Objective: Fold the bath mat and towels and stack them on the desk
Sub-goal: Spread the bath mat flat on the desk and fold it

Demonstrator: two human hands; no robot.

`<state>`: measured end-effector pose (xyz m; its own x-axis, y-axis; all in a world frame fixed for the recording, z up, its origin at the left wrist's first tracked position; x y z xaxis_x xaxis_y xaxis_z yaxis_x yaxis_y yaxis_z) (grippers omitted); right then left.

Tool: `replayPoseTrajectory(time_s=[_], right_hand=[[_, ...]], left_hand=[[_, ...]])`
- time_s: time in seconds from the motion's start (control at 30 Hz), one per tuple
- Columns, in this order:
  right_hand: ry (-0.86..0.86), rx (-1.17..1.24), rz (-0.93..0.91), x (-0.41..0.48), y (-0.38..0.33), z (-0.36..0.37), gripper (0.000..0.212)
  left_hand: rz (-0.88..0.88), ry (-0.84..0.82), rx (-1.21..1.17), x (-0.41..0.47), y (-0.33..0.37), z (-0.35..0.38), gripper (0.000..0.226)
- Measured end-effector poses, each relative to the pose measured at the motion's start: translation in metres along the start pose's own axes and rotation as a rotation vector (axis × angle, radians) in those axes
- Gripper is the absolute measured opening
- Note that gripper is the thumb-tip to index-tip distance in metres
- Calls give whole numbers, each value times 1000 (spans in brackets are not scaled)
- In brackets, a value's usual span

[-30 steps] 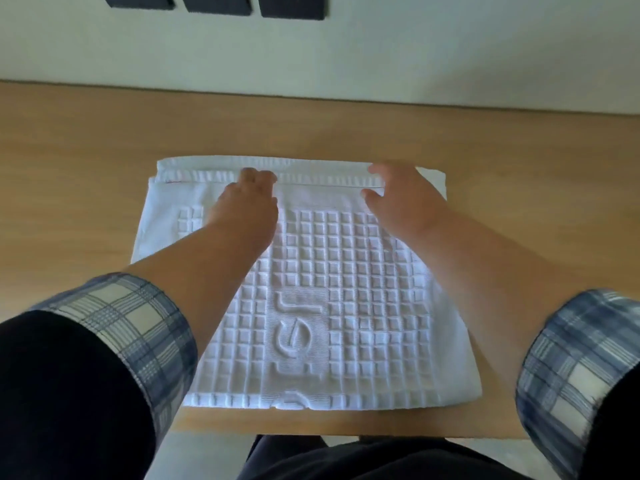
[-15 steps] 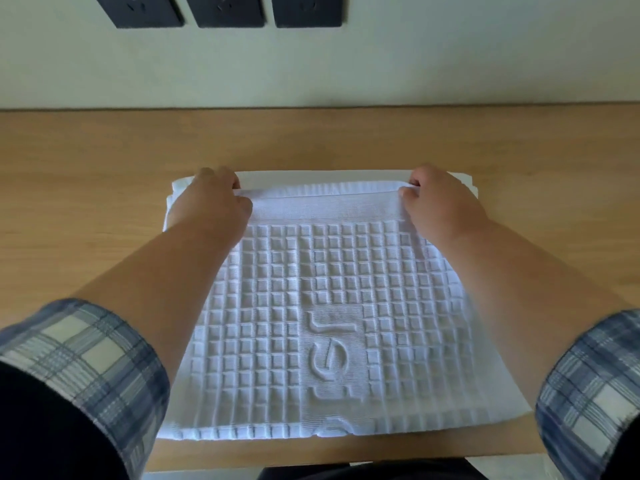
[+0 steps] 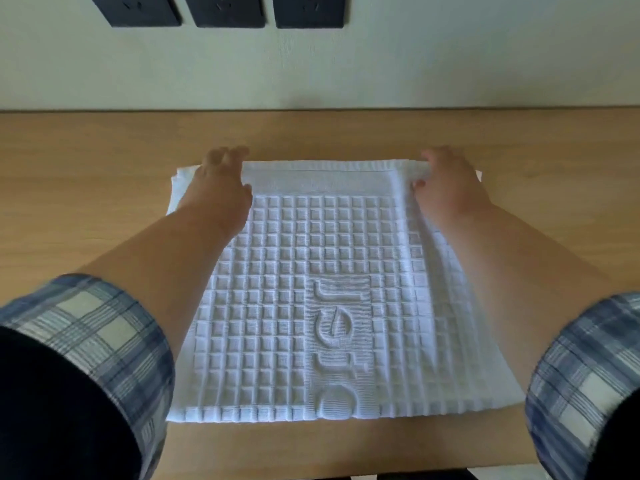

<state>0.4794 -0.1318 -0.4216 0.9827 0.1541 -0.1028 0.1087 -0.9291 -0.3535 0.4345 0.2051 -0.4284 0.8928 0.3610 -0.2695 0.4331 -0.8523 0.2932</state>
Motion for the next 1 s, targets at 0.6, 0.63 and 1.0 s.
replayPoseTrajectory(time_s=[0.6, 0.63, 1.0], right_hand=[[-201, -160, -167, -94, -42, 76, 71], [-200, -172, -159, -95, -43, 77, 71], [-254, -120, -500, -121, -187, 96, 72]], left_hand=[[-148, 38, 43, -122, -109, 39, 65], [-166, 27, 52, -128, -123, 40, 65], [-302, 166, -287, -170, -169, 19, 49]])
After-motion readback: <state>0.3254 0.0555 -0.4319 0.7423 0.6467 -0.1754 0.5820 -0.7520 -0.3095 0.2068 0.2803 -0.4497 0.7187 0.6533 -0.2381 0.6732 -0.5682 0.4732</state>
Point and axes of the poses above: each hand's wrist, its own x-axis towards the middle knuckle, its own z-axis out of the palm, y = z × x, the point moved 5 cm from there along x, towards the middle knuckle, and after that the axes turned 11 degrees about -z, right-handed, at the moved point
